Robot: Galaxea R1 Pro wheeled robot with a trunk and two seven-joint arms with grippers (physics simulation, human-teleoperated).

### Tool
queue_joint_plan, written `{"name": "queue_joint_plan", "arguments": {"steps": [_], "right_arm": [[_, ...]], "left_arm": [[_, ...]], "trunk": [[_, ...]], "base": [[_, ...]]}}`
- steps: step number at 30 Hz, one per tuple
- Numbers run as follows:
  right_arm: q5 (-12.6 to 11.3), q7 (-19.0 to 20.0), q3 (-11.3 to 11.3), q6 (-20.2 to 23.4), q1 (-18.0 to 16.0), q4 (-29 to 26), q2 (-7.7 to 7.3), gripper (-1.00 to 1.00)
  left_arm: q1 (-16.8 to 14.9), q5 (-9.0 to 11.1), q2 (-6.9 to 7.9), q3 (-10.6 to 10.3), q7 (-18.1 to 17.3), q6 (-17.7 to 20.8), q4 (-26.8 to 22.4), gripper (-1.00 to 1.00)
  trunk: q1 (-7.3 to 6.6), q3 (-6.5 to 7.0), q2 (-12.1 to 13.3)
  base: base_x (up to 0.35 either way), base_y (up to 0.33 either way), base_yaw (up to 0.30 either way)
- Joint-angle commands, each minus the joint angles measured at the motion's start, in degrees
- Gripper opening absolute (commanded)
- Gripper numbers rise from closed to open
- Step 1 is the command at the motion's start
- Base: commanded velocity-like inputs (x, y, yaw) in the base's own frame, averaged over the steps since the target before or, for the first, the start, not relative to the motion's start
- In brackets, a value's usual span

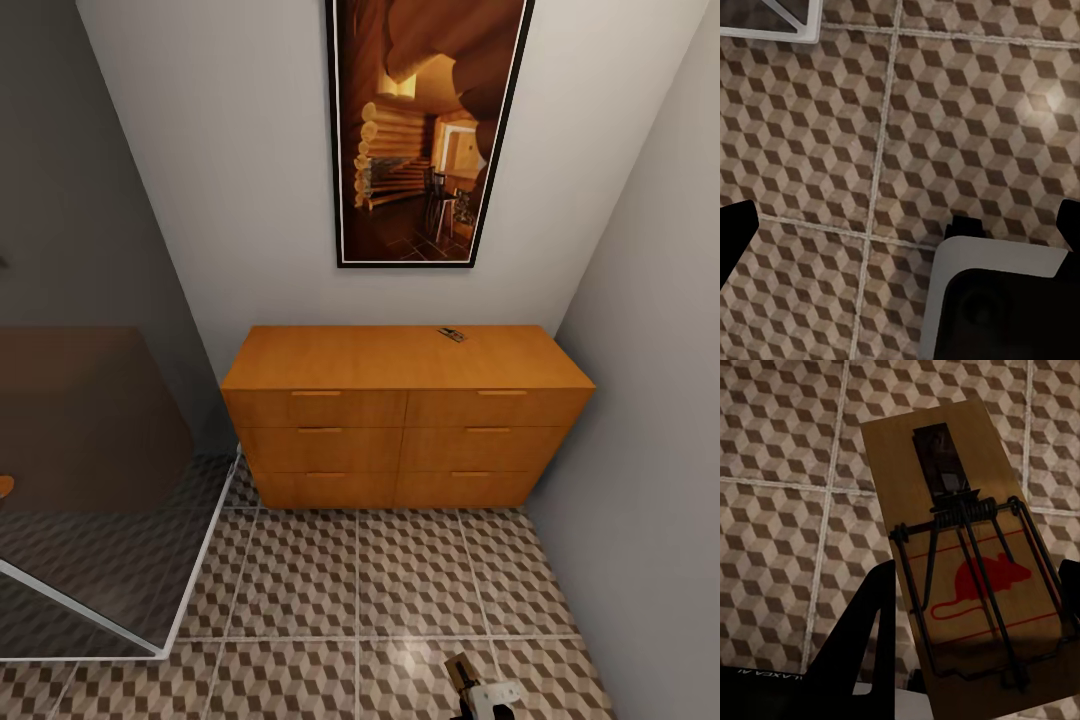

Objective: Take the four mousetraps from the cabinet in the bathroom and place them on the bathroom floor. Make sure all four end up on the same floor surface, and ensure that at least two of them are either under or directly next to the same bathroom sink.

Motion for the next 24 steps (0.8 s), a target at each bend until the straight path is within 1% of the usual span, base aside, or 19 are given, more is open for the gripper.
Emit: {"name": "queue_joint_plan", "arguments": {"steps": [1,10,11,12,13,14,15,16,17,18,19,20,21,22,23,24], "right_arm": [[-0.22,-0.13,0.36,-0.18,-0.05,0.07,0.01,-1.0],[-0.22,-0.17,0.36,-0.11,-0.05,0.07,0.06,-1.0],[-0.22,-0.17,0.36,-0.11,-0.05,0.07,0.08,-1.0],[-0.22,-0.17,0.36,-0.11,-0.05,0.07,0.09,-1.0],[-0.21,-0.17,0.36,-0.11,-0.05,0.07,0.09,-1.0],[-0.21,-0.17,0.36,-0.11,-0.05,0.07,0.09,-1.0],[-0.21,-0.17,0.36,-0.11,-0.05,0.07,0.1,-1.0],[-0.21,-0.17,0.37,-0.11,-0.05,0.07,0.1,-1.0],[-0.21,-0.17,0.37,-0.11,-0.05,0.07,0.1,-1.0],[-0.21,-0.17,0.38,-0.11,-0.05,0.07,0.1,-1.0],[-0.21,-0.17,0.38,-0.11,-0.05,0.07,0.1,-1.0],[-0.21,-0.17,0.37,-0.11,-0.05,0.07,0.1,-1.0],[-0.21,-0.17,0.37,-0.11,-0.05,0.07,0.1,-1.0],[-0.21,-0.17,0.37,-0.11,-0.05,0.07,0.1,-1.0],[-0.21,-0.17,0.36,-0.11,-0.05,0.07,0.1,-1.0],[-0.21,-0.17,0.36,-0.11,-0.05,0.07,0.1,-1.0]], "left_arm": [[-0.02,0.23,0.01,-0.49,0.27,-0.07,-0.05,1.0],[-0.02,0.12,-0.19,-0.31,0.54,0.59,-0.39,1.0],[-0.02,0.04,-0.89,-0.24,0.64,2.29,-1.09,1.0],[-0.02,0.01,-1.22,-0.22,0.67,3.41,-1.58,1.0],[-0.05,-0.07,-1.8,-0.21,0.74,7.49,-3.65,1.0],[-0.06,-0.1,-2.02,-0.21,0.77,9.58,-4.78,1.0],[-0.09,-0.19,-2.3,-0.21,0.83,14.9,-7.98,1.0],[-0.18,-0.41,-2.47,-0.22,1.09,23.21,-14.15,1.0],[-0.22,-0.55,-2.52,-0.22,1.28,27.38,-17.43,1.0],[-0.32,-0.89,-2.59,-0.19,2.14,35.69,-24.58,1.0],[-0.38,-1.09,-2.63,-0.18,2.85,39.69,-28.43,1.0],[-0.54,-1.54,-2.73,-0.13,4.9,47.27,-36.66,1.0],[-0.59,-1.78,-2.85,-0.1,6.27,50.77,-40.94,1.0],[-0.69,-2.28,-3.35,-0.01,9.65,57.2,-49.74,1.0],[-0.84,-2.72,-4.55,0.12,13.81,62.39,-58.18,1.0],[-1.38,-3.07,-6.28,0.25,18.62,65.62,-65.36,1.0]], "trunk": [[0.03,-0.1,-0.1],[0.03,-0.1,-0.1],[0.03,-0.1,-0.1],[0.03,-0.1,-0.1],[0.03,-0.1,-0.1],[0.03,-0.1,-0.1],[0.03,-0.1,-0.1],[0.03,-0.1,-0.1],[0.03,-0.1,-0.1],[0.03,-0.1,-0.1],[0.03,-0.1,-0.1],[0.03,-0.1,-0.1],[0.03,-0.1,-0.1],[0.03,-0.1,-0.1],[0.03,-0.1,-0.1],[0.03,-0.1,-0.1]], "base": [[0.0,0.0,0.0],[0.0,0.0,0.0],[0.0,0.0,0.0],[0.0,0.0,0.0],[0.0,0.0,0.0],[0.0,0.0,0.0],[0.0,0.0,0.0],[0.0,0.0,0.0],[0.0,0.0,0.0],[0.0,0.0,0.0],[0.0,0.0,0.0],[0.0,0.0,0.0],[0.0,0.0,0.0],[0.0,0.0,0.0],[0.0,0.0,0.0],[0.0,0.0,0.0]]}}
